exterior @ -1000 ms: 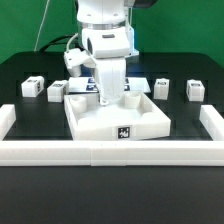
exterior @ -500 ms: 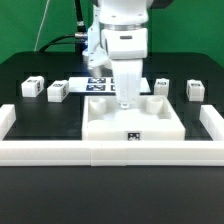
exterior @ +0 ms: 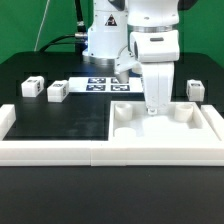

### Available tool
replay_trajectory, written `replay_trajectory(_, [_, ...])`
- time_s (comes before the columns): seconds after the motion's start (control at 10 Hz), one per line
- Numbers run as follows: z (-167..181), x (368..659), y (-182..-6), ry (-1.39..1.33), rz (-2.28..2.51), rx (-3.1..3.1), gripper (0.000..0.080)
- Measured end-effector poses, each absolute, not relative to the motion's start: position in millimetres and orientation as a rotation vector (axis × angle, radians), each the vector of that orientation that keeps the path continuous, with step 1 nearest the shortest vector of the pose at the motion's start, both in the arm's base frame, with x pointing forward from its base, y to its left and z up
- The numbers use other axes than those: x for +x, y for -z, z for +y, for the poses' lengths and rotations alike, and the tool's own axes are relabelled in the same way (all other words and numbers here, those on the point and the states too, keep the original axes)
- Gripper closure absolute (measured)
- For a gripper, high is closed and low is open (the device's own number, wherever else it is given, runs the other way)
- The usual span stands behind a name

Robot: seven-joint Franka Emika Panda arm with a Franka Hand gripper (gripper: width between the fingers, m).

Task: Assemble one leg

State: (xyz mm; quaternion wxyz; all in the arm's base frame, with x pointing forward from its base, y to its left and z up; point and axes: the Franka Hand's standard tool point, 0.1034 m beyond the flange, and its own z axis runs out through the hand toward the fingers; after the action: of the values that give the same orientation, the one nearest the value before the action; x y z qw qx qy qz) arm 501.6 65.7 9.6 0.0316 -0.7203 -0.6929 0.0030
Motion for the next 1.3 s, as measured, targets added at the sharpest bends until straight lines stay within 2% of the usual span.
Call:
replay_trajectory(0.5, [68.2, 501.4, -9.2, -0.034, -2.110, -2.234, 0.0735])
replay_trajectory(0.7, [68.0, 501.4, -9.2, -0.035, -2.109, -2.234, 0.0491])
replay_trajectory(0.8, [67.9, 501.3, -9.1, -0.035, -2.109, -2.234, 0.0491])
replay_trajectory(0.9, [67.8, 501.4, -9.1, -0.035, -2.109, -2.234, 0.0308])
replay_trajectory(1.0, [67.7, 501.4, -9.1, -0.035, -2.109, -2.235, 0.0203])
replay_trajectory(1.1, [67.7, 501.4, -9.1, -0.035, -2.108, -2.235, 0.0203])
replay_trajectory(1.2, [67.6, 501.4, -9.1, -0.035, -2.108, -2.235, 0.0161])
replay_trajectory(1.3, [67.6, 501.4, -9.1, -0.035, -2.108, -2.235, 0.0153])
